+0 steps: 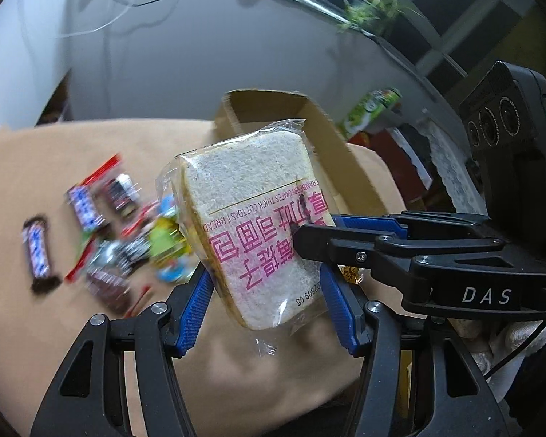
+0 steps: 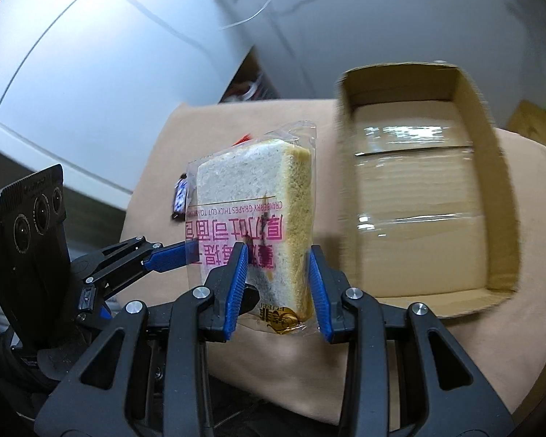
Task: Organize snacks
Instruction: 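Lift the bread slice with the right gripper and carry it into the cardboard box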
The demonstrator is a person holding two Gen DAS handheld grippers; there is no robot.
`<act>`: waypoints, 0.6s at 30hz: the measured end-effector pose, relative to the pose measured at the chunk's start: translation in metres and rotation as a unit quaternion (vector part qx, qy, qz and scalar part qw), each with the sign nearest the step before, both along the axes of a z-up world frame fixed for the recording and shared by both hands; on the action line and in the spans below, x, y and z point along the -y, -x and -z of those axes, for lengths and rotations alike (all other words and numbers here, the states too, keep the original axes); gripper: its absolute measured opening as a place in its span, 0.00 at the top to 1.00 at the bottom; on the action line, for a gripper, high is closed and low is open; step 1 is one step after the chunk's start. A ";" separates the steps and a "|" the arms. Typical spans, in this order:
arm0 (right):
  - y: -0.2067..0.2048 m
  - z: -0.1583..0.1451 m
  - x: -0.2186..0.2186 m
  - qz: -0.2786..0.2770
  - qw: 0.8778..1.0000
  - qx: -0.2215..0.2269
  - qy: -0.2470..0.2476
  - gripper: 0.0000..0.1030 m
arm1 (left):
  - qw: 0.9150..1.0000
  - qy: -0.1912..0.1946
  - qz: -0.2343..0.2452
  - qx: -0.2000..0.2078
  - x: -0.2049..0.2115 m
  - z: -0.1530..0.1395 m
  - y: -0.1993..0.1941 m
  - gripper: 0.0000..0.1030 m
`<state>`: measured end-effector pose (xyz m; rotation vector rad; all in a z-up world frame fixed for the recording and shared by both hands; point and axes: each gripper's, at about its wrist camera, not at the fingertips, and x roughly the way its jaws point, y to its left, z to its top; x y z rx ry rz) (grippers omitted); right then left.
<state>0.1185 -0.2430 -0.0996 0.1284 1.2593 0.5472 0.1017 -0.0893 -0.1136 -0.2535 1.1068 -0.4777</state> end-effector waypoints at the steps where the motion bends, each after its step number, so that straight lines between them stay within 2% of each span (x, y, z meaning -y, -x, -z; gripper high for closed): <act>1: -0.003 -0.002 0.008 0.008 1.000 0.001 -0.001 0.66 | 1.000 0.000 0.008 0.003 0.007 -0.002 -0.004 0.44; 13: -0.025 0.005 0.083 0.073 0.997 -0.005 0.014 0.66 | 0.997 -0.012 0.081 0.007 0.081 0.007 -0.041 0.44; 14: -0.026 0.006 0.087 0.080 0.997 -0.018 0.007 0.66 | 0.996 -0.012 0.083 0.007 0.084 0.007 -0.041 0.44; 18: -0.027 0.011 0.097 0.095 0.995 -0.018 0.024 0.66 | 0.995 -0.019 0.093 0.008 0.098 0.011 -0.042 0.44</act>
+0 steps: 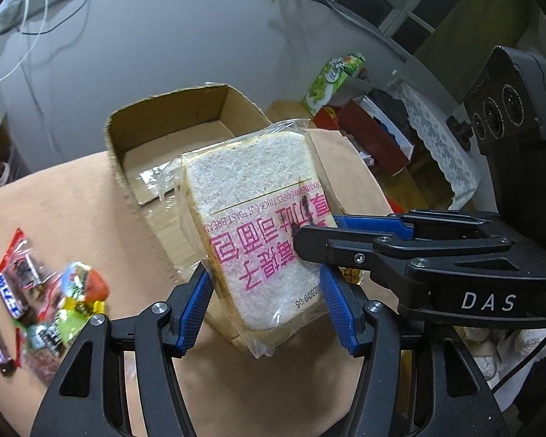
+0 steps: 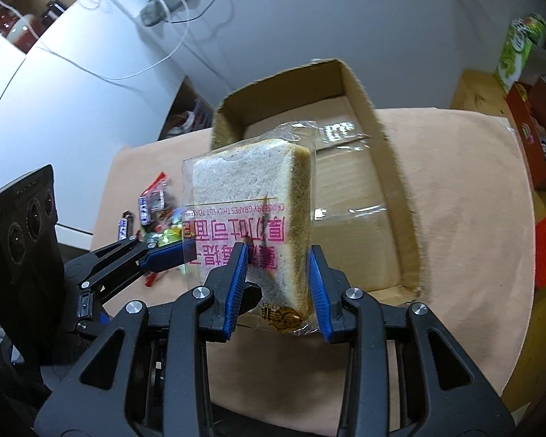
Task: Organize snacks
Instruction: 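Lift the bread slice with the right gripper and carry it into the cardboard box, then open the right gripper to release the bread in the box and withdraw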
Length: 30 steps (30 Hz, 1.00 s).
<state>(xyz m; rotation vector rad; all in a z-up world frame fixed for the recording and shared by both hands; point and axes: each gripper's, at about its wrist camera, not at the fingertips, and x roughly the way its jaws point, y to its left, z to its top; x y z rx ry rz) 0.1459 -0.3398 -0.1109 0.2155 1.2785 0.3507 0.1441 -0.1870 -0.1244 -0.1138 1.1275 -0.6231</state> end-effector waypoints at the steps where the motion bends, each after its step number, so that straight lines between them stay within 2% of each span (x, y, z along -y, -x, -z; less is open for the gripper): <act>1: 0.000 0.002 0.001 0.003 1.000 0.001 0.013 0.66 | 1.000 -0.005 0.003 0.003 0.003 0.001 0.000 0.44; 5: -0.001 0.006 0.007 0.007 1.000 0.000 0.018 0.66 | 0.999 -0.028 0.011 0.020 0.008 0.000 0.004 0.44; 11: 0.002 0.004 0.000 0.000 0.999 0.010 0.031 0.64 | 0.999 -0.032 0.000 0.030 -0.005 -0.006 0.008 0.44; 15: 0.008 -0.002 -0.010 -0.009 0.999 0.024 0.047 0.48 | 0.999 -0.036 -0.007 0.035 -0.013 -0.011 0.013 0.44; 21: 0.020 -0.013 -0.024 -0.016 0.997 0.048 0.052 0.48 | 0.998 -0.023 -0.041 0.047 -0.041 -0.017 0.024 0.41; 27: 0.040 -0.023 -0.046 -0.041 0.995 0.082 0.048 0.48 | 0.994 -0.037 -0.090 0.046 -0.088 -0.021 0.040 0.41; 30: 0.050 -0.025 -0.059 -0.057 0.993 0.091 0.047 0.47 | 0.990 -0.059 -0.121 0.048 -0.120 -0.021 0.051 0.41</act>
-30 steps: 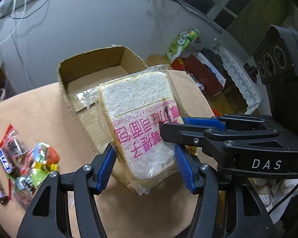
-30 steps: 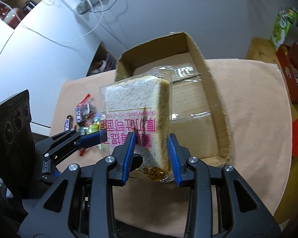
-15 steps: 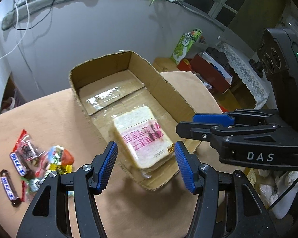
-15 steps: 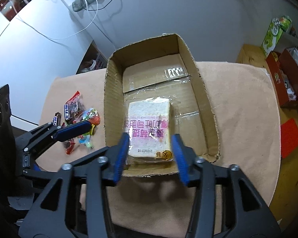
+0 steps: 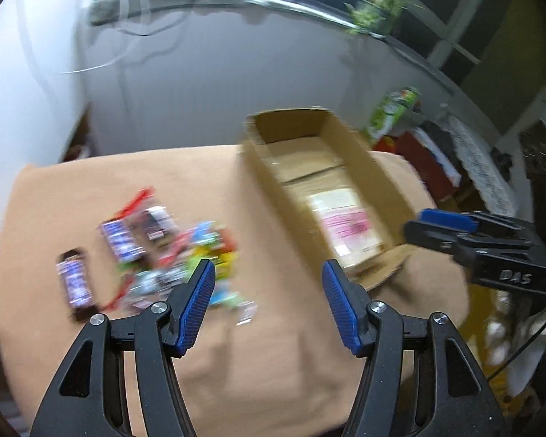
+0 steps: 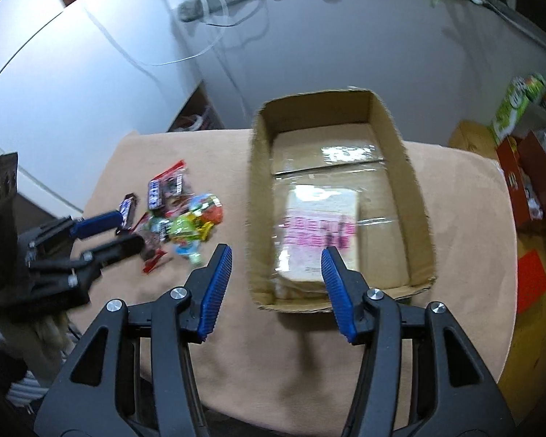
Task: Organize snacks
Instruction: 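Open the right gripper to release the bread in the box and withdraw, then grasp the chocolate bar with the left gripper while the right grasps the red jerky pack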
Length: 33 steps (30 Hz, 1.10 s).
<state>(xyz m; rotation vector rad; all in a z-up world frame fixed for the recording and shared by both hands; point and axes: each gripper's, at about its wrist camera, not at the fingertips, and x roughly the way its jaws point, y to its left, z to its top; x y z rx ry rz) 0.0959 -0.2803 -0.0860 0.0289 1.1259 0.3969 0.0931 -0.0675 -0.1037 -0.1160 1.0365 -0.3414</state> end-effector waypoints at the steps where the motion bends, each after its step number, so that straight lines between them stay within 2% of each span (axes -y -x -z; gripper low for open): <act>1: 0.003 0.000 -0.005 -0.007 1.000 0.000 -0.004 0.47 | 1.000 -0.007 -0.017 -0.001 -0.015 0.001 0.004 0.41; 4: 0.011 0.000 -0.021 -0.030 1.000 0.002 -0.002 0.38 | 0.998 -0.006 -0.059 -0.018 -0.051 0.006 0.015 0.41; 9: 0.023 0.003 -0.048 -0.067 0.998 0.003 0.016 0.37 | 0.993 -0.008 -0.115 -0.032 -0.096 0.013 0.033 0.41; 16: 0.026 0.021 -0.072 -0.094 0.995 -0.028 -0.010 0.37 | 0.984 -0.009 -0.172 -0.045 -0.132 0.023 0.050 0.41; 21: 0.026 0.033 -0.090 -0.111 0.993 -0.042 -0.014 0.37 | 0.981 -0.015 -0.188 -0.052 -0.142 0.028 0.049 0.41; 33: 0.018 0.056 -0.159 -0.179 0.983 -0.049 0.001 0.38 | 0.980 -0.007 -0.187 -0.064 -0.156 0.048 0.015 0.41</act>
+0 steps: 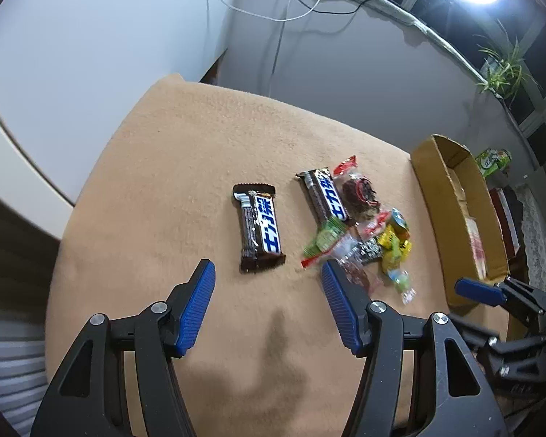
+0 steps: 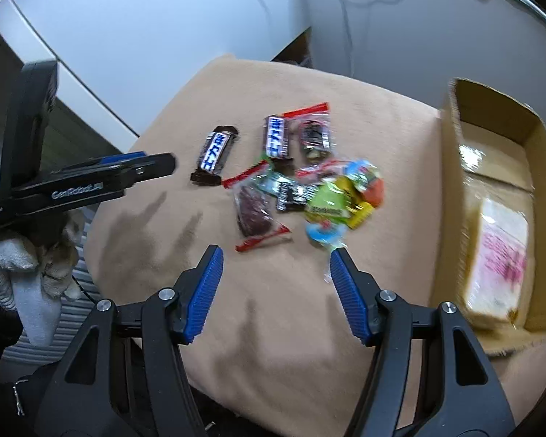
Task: Organize snacks
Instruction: 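Grasp the chocolate bar with the left gripper while the right grasps the red jerky pack, then carry the chocolate bar with the left gripper while the right carries the jerky pack into the box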
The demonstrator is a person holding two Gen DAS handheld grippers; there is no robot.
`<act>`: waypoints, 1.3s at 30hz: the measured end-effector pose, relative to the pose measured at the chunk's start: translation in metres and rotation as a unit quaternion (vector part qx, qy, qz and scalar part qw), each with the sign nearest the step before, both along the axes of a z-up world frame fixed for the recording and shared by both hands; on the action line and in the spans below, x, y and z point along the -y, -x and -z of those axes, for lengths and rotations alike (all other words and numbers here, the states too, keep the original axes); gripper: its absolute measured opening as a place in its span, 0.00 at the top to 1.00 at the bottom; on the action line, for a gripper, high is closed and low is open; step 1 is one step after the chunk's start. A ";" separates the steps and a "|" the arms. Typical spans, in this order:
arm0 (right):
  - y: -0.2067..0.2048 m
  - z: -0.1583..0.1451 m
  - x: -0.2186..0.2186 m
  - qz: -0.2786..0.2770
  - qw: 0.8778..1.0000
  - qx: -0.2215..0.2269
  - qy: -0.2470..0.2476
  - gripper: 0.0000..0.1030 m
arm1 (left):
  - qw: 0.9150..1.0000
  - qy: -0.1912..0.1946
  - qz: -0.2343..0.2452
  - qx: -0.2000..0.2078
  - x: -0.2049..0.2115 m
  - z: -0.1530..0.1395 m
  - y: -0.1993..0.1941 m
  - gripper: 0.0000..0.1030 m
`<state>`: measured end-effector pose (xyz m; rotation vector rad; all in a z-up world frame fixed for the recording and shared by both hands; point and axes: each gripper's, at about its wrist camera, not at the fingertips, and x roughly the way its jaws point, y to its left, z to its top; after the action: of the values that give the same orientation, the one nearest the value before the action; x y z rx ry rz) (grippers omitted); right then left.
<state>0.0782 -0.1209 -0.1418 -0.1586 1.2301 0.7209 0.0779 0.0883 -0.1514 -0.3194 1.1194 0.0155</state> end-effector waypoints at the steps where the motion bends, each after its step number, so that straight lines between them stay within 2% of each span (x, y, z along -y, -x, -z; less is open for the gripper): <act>1: -0.002 0.002 -0.005 -0.006 1.000 -0.003 0.000 0.39 | 1.000 0.004 -0.002 -0.003 -0.002 0.004 -0.004 0.42; 3: -0.003 0.006 -0.014 -0.015 1.000 -0.007 0.000 0.42 | 1.000 0.007 -0.004 -0.006 -0.004 0.008 -0.009 0.44; 4: -0.005 0.008 -0.019 -0.019 1.000 -0.008 0.000 0.42 | 1.000 0.010 -0.005 -0.008 -0.005 0.011 -0.012 0.48; 8: -0.013 0.020 -0.035 -0.028 0.999 -0.020 0.006 0.43 | 1.000 0.013 -0.007 -0.018 -0.007 0.022 -0.026 0.50; 12: -0.017 0.031 -0.051 -0.041 0.999 -0.023 0.020 0.48 | 0.999 0.012 -0.007 -0.030 -0.007 0.033 -0.036 0.52; 20: -0.021 0.049 -0.074 -0.054 0.997 -0.029 0.047 0.49 | 0.999 0.008 0.004 -0.045 0.001 0.052 -0.051 0.56; 25: -0.021 0.061 -0.086 -0.061 0.996 -0.032 0.063 0.59 | 0.999 0.010 0.004 -0.050 0.003 0.057 -0.056 0.64; 28: -0.021 0.065 -0.089 -0.065 0.995 -0.036 0.067 0.64 | 0.999 0.000 0.003 -0.054 0.004 0.060 -0.058 0.72; 35: -0.024 0.066 -0.091 -0.063 0.995 -0.043 0.060 0.67 | 0.998 -0.015 0.009 -0.054 0.007 0.062 -0.060 0.73; 39: -0.025 0.064 -0.075 -0.058 0.996 -0.046 0.051 0.68 | 0.999 -0.011 0.003 -0.052 0.005 0.061 -0.059 0.74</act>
<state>0.1031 -0.0455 -0.2056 -0.2857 1.3553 0.7731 0.1365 0.0836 -0.2122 -0.2979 1.2223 0.0408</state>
